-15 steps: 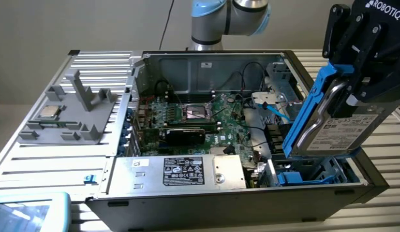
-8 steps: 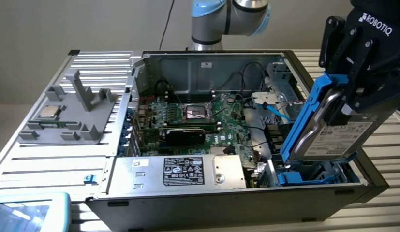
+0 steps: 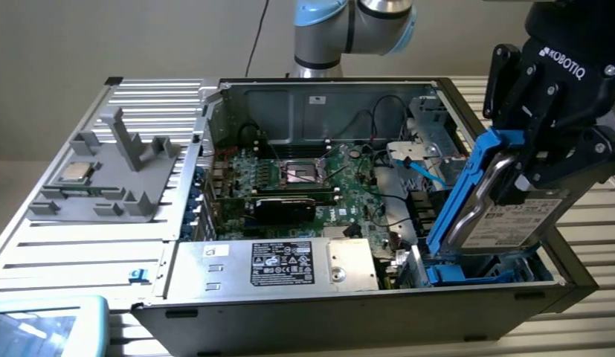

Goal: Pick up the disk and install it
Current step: 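Insert the disk into the insertion slot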

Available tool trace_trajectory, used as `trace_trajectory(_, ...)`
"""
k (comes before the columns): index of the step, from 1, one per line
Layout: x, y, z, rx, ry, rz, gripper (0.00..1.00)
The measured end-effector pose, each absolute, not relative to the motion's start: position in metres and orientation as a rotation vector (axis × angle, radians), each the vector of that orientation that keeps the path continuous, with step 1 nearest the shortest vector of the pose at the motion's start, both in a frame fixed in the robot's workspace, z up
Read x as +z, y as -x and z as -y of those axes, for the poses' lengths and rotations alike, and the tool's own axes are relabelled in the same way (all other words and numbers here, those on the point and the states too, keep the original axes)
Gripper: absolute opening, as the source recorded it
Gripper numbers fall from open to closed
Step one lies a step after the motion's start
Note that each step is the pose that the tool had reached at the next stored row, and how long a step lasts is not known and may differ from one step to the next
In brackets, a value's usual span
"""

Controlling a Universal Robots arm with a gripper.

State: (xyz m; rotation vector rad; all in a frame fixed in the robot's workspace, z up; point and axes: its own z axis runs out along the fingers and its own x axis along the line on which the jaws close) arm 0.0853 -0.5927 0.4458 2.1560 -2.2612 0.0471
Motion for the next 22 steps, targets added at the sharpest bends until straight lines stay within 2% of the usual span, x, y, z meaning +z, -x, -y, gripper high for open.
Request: trace_trajectory(22,0.431,-0.087,0.587,0.041,-2.153,2.259,0.37)
